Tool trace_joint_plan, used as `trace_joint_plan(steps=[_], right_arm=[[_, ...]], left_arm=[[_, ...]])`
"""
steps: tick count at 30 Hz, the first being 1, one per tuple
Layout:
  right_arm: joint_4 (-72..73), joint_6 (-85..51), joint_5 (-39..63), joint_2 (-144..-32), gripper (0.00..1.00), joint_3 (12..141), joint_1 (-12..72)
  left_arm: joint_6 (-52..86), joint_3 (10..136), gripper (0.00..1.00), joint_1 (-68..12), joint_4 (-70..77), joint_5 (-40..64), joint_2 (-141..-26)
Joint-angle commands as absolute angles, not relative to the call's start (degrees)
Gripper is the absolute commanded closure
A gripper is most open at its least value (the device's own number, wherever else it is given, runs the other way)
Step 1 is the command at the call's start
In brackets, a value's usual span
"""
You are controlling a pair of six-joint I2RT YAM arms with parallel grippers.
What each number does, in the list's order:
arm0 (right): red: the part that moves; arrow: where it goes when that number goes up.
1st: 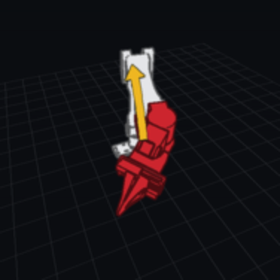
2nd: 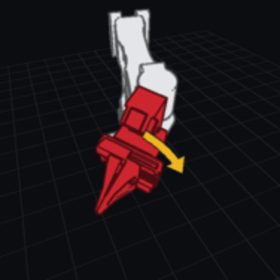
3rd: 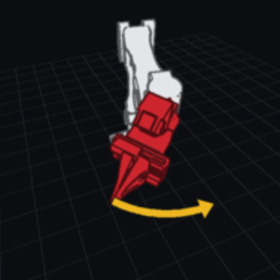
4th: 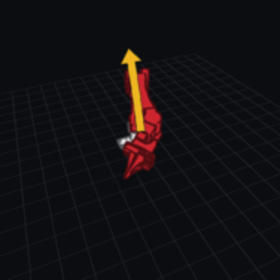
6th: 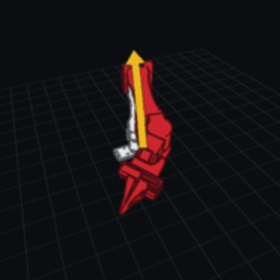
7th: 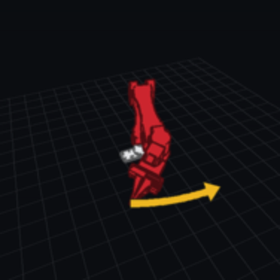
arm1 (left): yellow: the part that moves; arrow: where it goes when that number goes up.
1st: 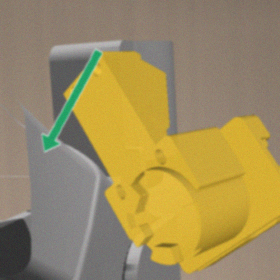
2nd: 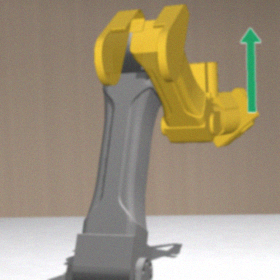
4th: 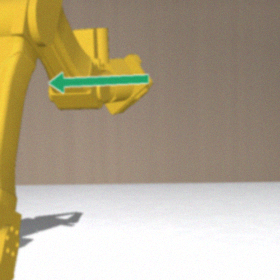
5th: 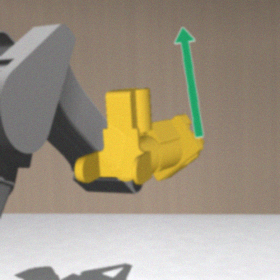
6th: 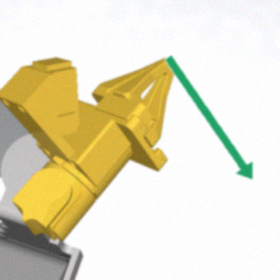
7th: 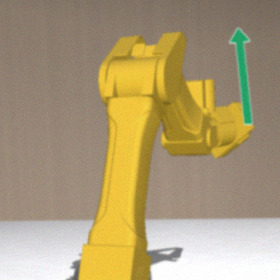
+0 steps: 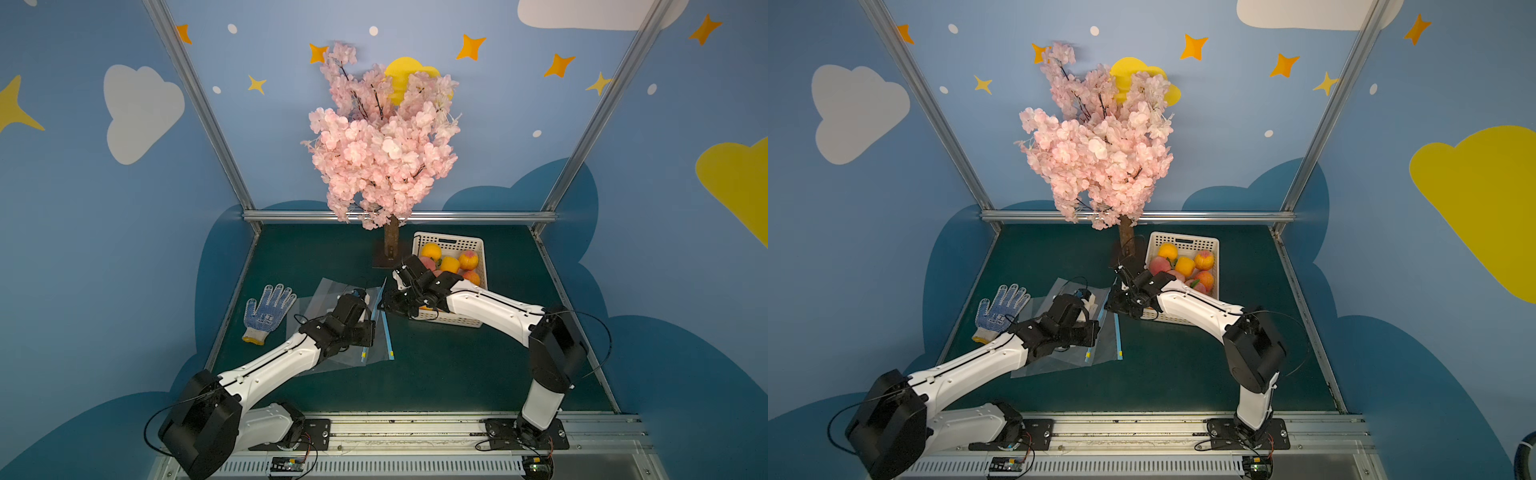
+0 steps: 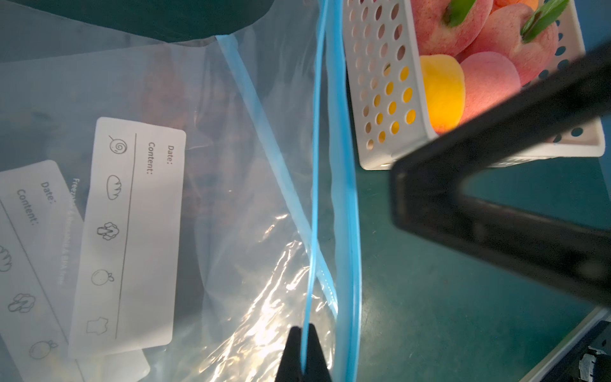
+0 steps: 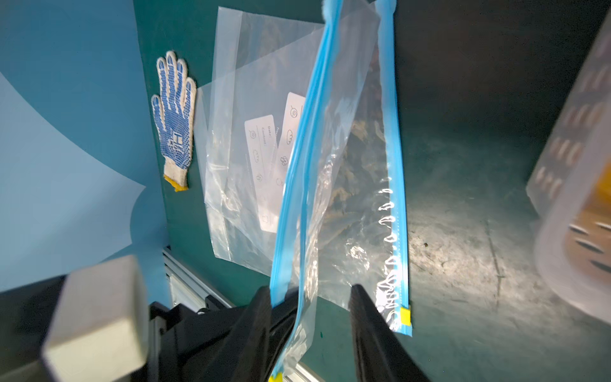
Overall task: Place the peach in a zip-top bag and seal the zipper
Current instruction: Open the zipper food storage bag.
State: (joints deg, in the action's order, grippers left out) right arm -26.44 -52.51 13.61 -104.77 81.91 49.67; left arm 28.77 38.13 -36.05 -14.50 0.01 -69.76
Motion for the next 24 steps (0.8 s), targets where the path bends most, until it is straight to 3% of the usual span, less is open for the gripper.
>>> trace_joint_plan(steps=[1,12,16,20,22,24], right_arm=[[-27.0,-52.2,15.03,-106.16,0.63,84.09,49.92],[-33.15,-52.32,7.96,-112.72,0.81,89.88,48.75],[-33.71,-50.05,11.0,-115.07,0.98,93.36,48.5],[-33.97,-47.73,12.22,-114.04,1.0,93.62,49.28],[-33.71,-47.13,13.36,-112.7,1.0,92.62,49.4],[-32.25,-46.83,15.09,-110.98,1.0,90.57,49.53]], left_arm=[[28.7,39.2,0.97,-36.08,-15.47,0.0,-69.55],[29.86,38.63,0.97,-36.12,-16.15,-2.6,-67.65],[30.65,38.62,0.96,-35.98,-16.21,-4.55,-67.32],[31.62,39.57,0.85,-35.95,-16.17,-7.12,-68.21],[31.97,40.73,0.72,-35.59,-16.25,-7.59,-69.14],[32.5,42.14,0.7,-35.26,-16.82,-8.45,-70.34]])
